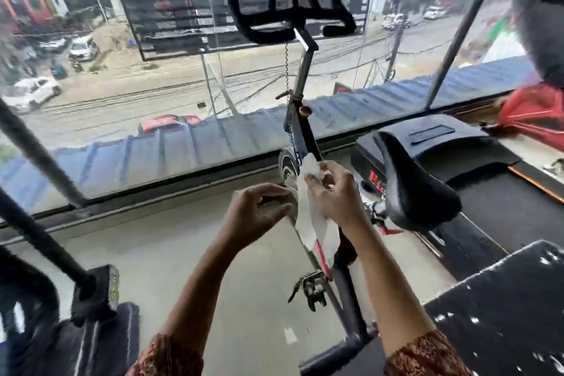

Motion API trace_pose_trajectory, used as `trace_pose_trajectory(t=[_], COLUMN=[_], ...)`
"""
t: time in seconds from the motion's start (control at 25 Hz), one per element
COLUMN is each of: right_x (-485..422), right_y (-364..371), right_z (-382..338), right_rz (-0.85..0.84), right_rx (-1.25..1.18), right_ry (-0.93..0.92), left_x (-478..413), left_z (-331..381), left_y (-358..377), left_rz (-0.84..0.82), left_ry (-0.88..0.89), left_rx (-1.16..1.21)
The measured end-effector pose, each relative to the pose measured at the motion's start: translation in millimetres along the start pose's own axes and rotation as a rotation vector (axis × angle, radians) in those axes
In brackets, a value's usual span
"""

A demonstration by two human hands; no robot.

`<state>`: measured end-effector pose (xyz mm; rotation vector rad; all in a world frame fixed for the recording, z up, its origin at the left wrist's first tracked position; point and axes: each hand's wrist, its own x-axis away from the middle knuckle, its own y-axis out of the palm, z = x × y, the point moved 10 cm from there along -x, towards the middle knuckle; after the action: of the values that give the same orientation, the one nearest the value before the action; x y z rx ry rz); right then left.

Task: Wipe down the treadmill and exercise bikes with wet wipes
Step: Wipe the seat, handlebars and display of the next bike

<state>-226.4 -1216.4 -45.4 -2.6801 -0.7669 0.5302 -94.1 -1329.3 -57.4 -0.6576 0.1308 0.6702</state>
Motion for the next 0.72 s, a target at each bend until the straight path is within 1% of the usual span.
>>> trace_pose_trajectory(t=[0.08, 0.24, 0.52, 0.64, 0.72], right_x=[-36.1, -94.7, -222.4, -288.6, -330.8], right_y=[14.3, 42.7, 107.0, 114.5, 109.5], right_z=[6.6, 24.6, 55.1, 74.8, 86.3], right_rz=[0.040, 0.047, 0.034, 0.070, 0.123], right_rx=[0.003, 0.031, 0.066, 0.066, 0.079], right_ry=[0.012, 0.047, 0.055, 0.096, 0.128], left_x=[-38.6, -97.4, -222.2, -300.1, -354.1], left_z=[-18.5, -58.5, -136.8, -155.5, -158.9], left_y=[-2.1, -6.4, -15.5, -2.2, 9.7], left_rz=[-0.043, -0.102, -0.104, -0.191, -0.250], left_ry=[0.007, -0.015, 0.000, 0.045, 0.088], left_rx=[0.017, 0.038, -0.007, -0.042, -0.042])
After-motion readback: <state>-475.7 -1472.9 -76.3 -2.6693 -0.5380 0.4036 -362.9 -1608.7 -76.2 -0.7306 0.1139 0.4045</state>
